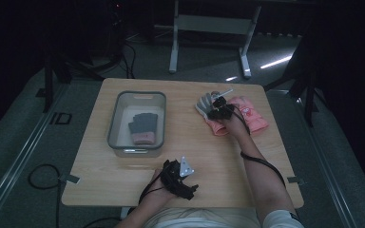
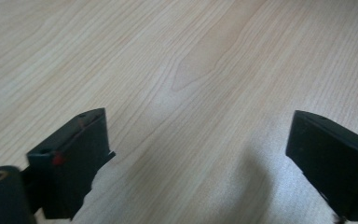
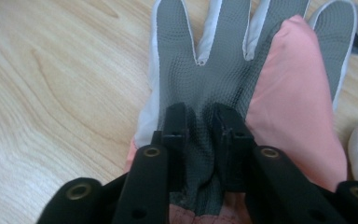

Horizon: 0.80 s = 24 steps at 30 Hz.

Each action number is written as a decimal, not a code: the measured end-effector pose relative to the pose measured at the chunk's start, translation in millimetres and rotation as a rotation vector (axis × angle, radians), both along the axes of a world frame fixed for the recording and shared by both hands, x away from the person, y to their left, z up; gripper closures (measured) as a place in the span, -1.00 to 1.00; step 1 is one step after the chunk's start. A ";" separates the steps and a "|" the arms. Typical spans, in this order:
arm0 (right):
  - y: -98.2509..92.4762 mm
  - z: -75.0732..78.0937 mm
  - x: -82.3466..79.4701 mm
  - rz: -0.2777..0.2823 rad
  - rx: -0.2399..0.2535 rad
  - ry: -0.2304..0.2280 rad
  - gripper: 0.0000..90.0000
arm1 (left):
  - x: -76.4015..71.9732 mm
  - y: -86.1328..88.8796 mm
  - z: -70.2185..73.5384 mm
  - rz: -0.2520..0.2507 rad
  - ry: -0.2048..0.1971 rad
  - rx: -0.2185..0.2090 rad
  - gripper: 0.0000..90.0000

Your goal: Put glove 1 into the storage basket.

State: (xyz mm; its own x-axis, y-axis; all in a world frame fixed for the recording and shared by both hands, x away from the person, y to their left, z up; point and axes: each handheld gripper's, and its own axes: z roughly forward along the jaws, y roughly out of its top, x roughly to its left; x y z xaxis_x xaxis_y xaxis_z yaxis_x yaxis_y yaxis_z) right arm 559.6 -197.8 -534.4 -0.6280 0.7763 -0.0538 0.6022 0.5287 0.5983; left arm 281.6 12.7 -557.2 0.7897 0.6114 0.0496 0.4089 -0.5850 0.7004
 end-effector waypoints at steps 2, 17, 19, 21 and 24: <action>0.4 -0.1 -0.1 -0.024 0.011 0.004 0.80 | 2.0 2.0 -1.6 0.001 -0.001 -0.004 -0.96; 1.4 29.6 -22.3 -0.180 0.062 -0.036 0.95 | 3.4 8.1 -9.9 0.012 -0.040 -0.065 -0.96; 0.9 45.0 -33.6 -0.182 0.086 -0.054 0.96 | 3.3 9.7 -8.0 0.026 -0.078 -0.062 -0.96; 1.5 60.2 -46.9 -0.194 0.101 -0.083 0.96 | 4.1 10.8 -7.6 0.032 -0.068 -0.082 -0.96; 5.8 81.4 -69.6 -0.203 0.102 -0.116 0.96 | 3.0 11.4 -7.2 0.035 -0.088 -0.088 -0.96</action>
